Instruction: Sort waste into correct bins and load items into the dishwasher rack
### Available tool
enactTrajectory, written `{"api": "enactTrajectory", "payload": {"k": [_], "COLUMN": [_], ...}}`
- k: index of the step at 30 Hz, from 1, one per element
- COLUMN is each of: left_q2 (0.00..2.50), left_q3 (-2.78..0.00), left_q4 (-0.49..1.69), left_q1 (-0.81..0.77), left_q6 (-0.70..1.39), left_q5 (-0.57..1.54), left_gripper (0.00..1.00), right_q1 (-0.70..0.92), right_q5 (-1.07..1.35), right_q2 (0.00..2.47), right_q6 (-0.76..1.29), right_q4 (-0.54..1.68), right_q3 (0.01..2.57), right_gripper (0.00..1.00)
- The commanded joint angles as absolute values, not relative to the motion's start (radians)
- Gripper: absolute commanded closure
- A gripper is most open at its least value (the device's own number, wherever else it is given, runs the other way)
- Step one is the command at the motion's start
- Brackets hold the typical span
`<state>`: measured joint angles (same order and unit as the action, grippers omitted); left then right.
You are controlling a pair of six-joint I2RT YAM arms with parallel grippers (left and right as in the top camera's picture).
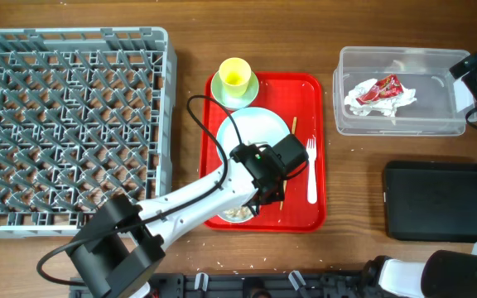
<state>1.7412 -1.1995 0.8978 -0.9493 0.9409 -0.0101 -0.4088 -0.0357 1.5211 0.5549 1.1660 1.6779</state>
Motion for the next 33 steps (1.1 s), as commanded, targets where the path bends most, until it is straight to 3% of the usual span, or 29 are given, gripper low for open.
{"api": "enactTrajectory", "payload": {"k": [1,5,10,11,12,18,21,24,26,27,29,31,33], "left_q2": [1.747,1.678,1.474,1.409,1.329,1.018,0.905,0.824,0.804,0.797,0.799,0.799,0.799], "left_q3": [-1.192,-1.28,-1.4,-1.402,-1.402,-1.402,-1.402,-1.402,-1.402,-1.402,-1.402,-1.402,-1.402], "left_q4": [0.929,1.108,1.312,1.333,1.352,1.461,1.477,1.478,1.478,1.478,1.478,1.478,1.478], "left_q1": [-0.949,-0.893,-0.717,-0.661,-0.584,-0.196,-0.086,-0.071,-0.071,-0.071,-0.071,-0.071,-0.071], "left_q6": [0.931,0.931,0.923,0.923,0.923,0.92,0.92,0.92,0.92,0.92,0.92,0.92,0.92], "left_q5": [-0.023,-0.024,-0.1,-0.126,-0.15,-0.24,-0.24,-0.24,-0.24,-0.24,-0.24,-0.24,-0.24], "left_gripper": [0.76,0.76,0.63,0.43,0.0,0.0,0.0,0.0,0.0,0.0,0.0,0.0,0.0], "right_q1": [-0.41,-0.41,-0.41,-0.41,-0.41,-0.41,-0.41,-0.41,-0.401,-0.36,-0.221,0.038,0.25], "right_q5": [-0.059,-0.059,-0.059,-0.059,-0.059,-0.059,-0.05,0.293,0.5,0.662,0.715,0.567,0.449], "right_q2": [1.53,1.53,1.53,1.53,1.53,1.53,1.53,1.53,1.531,1.531,1.531,1.531,1.531], "right_q6": [0.553,0.553,0.553,0.553,0.553,0.627,0.644,0.704,0.596,0.408,0.159,0.109,0.191], "right_q4": [1.162,1.162,1.162,1.162,1.162,1.102,1.082,1.232,1.32,1.363,1.468,1.496,1.421], "right_q3": [1.68,1.68,1.68,1.68,1.68,1.68,1.68,1.68,1.679,1.673,1.651,1.573,1.481], "right_gripper": [0.0,0.0,0.0,0.0,0.0,0.0,0.0,0.0,0.04,0.09,0.14,0.2,0.19]}}
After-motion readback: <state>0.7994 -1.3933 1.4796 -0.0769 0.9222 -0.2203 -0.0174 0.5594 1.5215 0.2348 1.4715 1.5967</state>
